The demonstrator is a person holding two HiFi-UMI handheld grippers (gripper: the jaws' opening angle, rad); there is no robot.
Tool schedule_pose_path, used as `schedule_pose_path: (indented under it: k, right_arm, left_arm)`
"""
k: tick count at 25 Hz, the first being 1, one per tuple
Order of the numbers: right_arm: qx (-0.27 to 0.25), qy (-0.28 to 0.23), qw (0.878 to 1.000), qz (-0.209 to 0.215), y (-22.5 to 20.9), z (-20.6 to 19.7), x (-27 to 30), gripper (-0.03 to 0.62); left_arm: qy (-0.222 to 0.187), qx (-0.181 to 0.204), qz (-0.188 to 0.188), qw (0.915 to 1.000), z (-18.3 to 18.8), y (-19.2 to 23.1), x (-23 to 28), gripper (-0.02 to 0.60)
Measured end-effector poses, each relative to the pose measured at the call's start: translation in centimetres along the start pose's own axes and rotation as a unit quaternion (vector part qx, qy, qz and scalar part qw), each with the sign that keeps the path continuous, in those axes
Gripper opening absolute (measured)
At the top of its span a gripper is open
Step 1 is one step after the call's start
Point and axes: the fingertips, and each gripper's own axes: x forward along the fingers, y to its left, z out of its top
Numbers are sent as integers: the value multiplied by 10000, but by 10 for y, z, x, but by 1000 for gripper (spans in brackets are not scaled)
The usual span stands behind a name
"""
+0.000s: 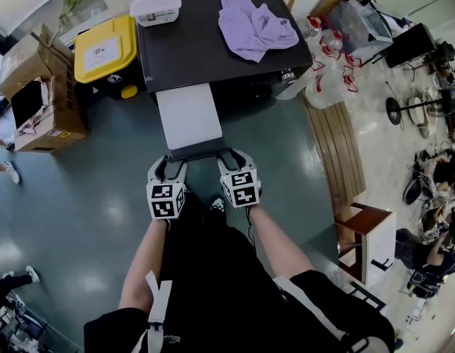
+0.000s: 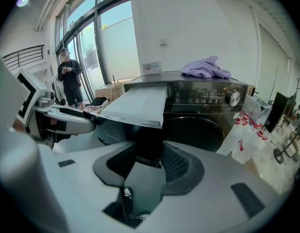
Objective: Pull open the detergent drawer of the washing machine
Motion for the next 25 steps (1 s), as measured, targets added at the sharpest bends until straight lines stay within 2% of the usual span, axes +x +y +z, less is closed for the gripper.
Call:
schedule_pose_path:
  k: [25]
  right_arm:
    - [-9, -5, 10000, 60, 2, -12, -10, 164]
  left_arm:
    - [15, -59, 78, 10000, -11, -9, -9, 250]
